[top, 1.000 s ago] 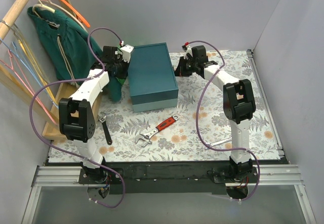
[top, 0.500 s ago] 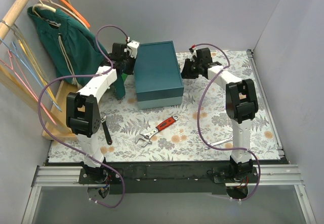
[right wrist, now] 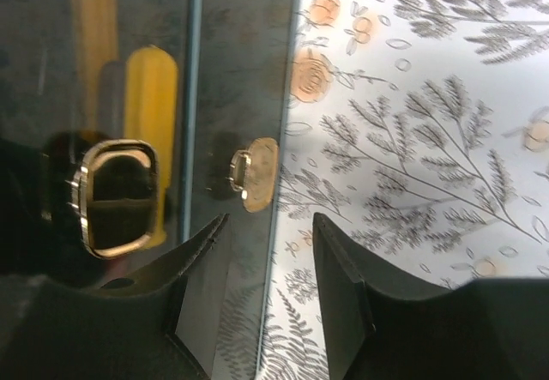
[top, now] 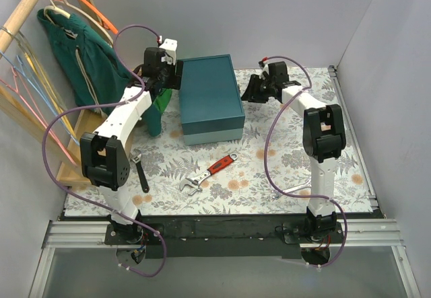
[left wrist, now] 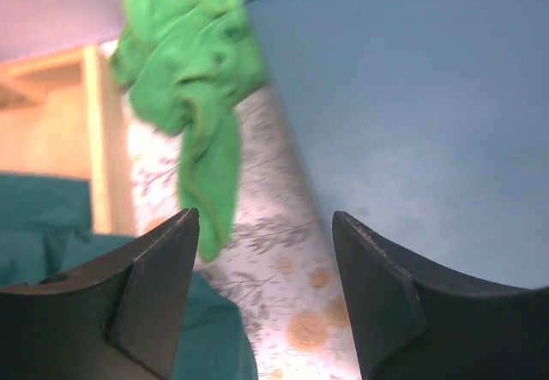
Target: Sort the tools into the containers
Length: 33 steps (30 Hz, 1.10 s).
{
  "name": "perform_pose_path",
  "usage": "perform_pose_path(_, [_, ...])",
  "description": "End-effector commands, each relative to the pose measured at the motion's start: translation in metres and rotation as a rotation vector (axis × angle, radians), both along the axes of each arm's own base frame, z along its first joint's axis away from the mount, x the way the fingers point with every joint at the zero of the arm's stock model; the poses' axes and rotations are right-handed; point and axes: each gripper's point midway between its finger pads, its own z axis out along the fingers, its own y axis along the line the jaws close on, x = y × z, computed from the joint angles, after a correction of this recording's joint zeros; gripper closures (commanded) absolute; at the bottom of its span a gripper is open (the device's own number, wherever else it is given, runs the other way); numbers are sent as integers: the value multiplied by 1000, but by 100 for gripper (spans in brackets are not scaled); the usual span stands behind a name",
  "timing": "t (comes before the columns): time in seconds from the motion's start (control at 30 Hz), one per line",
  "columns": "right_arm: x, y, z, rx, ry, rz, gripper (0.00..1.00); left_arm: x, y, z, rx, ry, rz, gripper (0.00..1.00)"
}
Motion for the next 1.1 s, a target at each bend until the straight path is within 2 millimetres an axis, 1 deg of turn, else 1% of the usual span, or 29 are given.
perform_pose_path(0.0, [16, 21, 18, 67, -64, 43, 49, -24, -40, 49, -131, -58, -218, 37])
perform_pose_path(0.03, [17, 21, 16, 63, -64, 42, 48, -29, -46, 43, -139, -28, -244, 37])
perform_pose_path(0.13, [19, 26, 8, 31, -53, 43, 47, -33, -55, 22, -159, 47, -268, 37])
perform_pose_path(0.17, [19, 27, 2, 18, -45, 43, 47, -37, -58, 13, -162, 87, -282, 37])
perform_pose_path(0.2, [23, 27, 2, -12, -64, 38, 46, -37, -60, 2, -162, 116, -280, 37])
perform_pose_path(0.27, [20, 26, -10, -57, -34, 30, 46, -41, -62, -12, -153, 162, -281, 37])
perform_pose_path(0.3, [20, 23, -15, -86, -29, 13, 46, -41, -63, -21, -152, 186, -281, 37])
perform_pose_path(0.4, [21, 15, -28, -158, -13, -23, 46, -44, -66, -34, -138, 220, -289, 37])
perform_pose_path(0.43, [21, 12, -31, -176, -6, -37, 47, -45, -66, -43, -131, 243, -287, 37])
perform_pose_path(0.47, [20, 7, -38, -200, 7, -51, 48, -45, -66, -47, -126, 254, -283, 38])
perform_pose_path(0.5, [24, -1, -41, -240, 3, -91, 49, -46, -65, -52, -118, 266, -275, 38])
perform_pose_path(0.57, [25, -13, -47, -281, 19, -132, 51, -47, -63, -64, -106, 299, -264, 39])
perform_pose_path(0.6, [28, -24, -49, -307, 20, -163, 53, -46, -60, -66, -96, 299, -251, 39])
perform_pose_path(0.63, [28, -28, -48, -310, 22, -174, 53, -45, -58, -71, -86, 304, -239, 39])
perform_pose_path(0.7, [28, -52, -48, -343, 30, -223, 55, -43, -54, -75, -66, 303, -226, 39])
perform_pose_path(0.73, [27, -59, -48, -346, 35, -235, 55, -40, -51, -76, -50, 295, -211, 39])
perform_pose_path(0.77, [22, -67, -49, -353, 47, -244, 55, -39, -50, -81, -43, 301, -204, 39])
perform_pose_path(0.8, [23, -79, -48, -354, 49, -261, 55, -37, -49, -82, -39, 302, -201, 39])
perform_pose_path(0.87, [20, -91, -45, -356, 50, -271, 56, -35, -51, -88, -41, 310, -205, 39])
perform_pose_path(0.9, [17, -100, -48, -358, 62, -274, 57, -35, -52, -91, -43, 316, -206, 40])
perform_pose_path(0.93, [15, -102, -49, -356, 64, -271, 57, -34, -53, -93, -47, 317, -207, 40])
perform_pose_path(0.97, [15, -106, -42, -352, 51, -273, 57, -33, -54, -93, -53, 319, -207, 40])
perform_pose_path(1.0, [11, -111, -45, -359, 60, -271, 58, -32, -55, -95, -57, 320, -208, 40])
perform_pose_path(1.07, [10, -118, -35, -358, 42, -280, 58, -30, -57, -95, -65, 317, -210, 40])
